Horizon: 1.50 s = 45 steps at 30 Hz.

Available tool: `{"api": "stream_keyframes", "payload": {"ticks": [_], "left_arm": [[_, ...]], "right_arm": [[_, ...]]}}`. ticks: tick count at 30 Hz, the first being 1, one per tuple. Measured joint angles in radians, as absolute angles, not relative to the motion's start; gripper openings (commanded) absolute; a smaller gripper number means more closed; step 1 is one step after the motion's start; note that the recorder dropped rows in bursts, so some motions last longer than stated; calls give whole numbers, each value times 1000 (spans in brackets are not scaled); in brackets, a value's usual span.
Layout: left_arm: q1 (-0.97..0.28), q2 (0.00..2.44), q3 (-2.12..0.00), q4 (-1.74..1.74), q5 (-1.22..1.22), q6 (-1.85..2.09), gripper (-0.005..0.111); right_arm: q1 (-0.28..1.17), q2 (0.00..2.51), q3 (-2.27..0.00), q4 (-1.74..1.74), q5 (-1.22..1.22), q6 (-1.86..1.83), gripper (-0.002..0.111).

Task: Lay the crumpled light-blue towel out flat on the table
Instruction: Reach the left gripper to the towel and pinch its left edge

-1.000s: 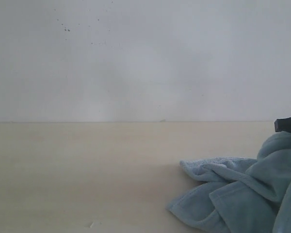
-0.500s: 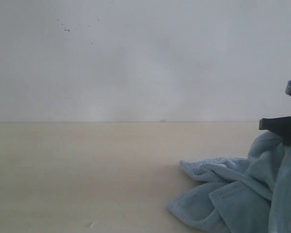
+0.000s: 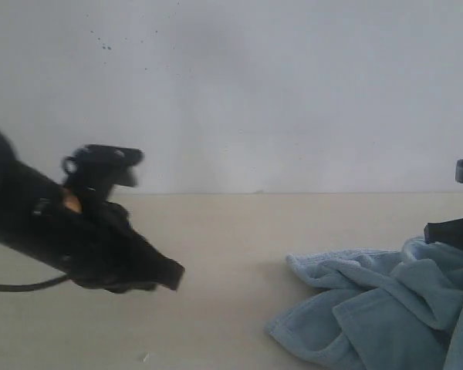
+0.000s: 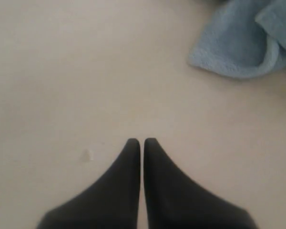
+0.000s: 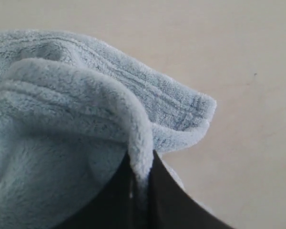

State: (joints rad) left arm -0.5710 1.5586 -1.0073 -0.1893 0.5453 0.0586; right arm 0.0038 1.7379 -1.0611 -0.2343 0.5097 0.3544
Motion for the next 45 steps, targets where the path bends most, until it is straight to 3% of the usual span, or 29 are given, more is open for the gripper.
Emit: {"api": "stream_keyframes", "payload": {"ticks": [3, 9, 12, 17, 27, 35, 45], "left_arm": [[-586, 1701, -1103, -314, 606, 215, 14], [-588, 1887, -1223, -649, 579, 584, 70], [-588, 1941, -1273, -830, 530, 718, 87], [-588, 2005, -1329, -1108, 508, 931, 84], [-590, 2184, -1470, -1591, 720, 1316, 84], [-617, 2302, -1586, -1583, 812, 1305, 84], [-664, 2332, -1604, -1375, 701, 1324, 84]], "right_arm": [[4, 1738, -1061, -205, 512, 333, 0], [4, 1738, -1061, -137, 465, 262, 0], [4, 1738, -1061, -130, 451, 247, 0], [4, 1738, -1061, -124, 426, 244, 0], [4, 1738, -1061, -115, 400, 241, 0], [4, 1738, -1061, -107, 402, 241, 0], [4, 1738, -1061, -62, 406, 236, 0]]}}
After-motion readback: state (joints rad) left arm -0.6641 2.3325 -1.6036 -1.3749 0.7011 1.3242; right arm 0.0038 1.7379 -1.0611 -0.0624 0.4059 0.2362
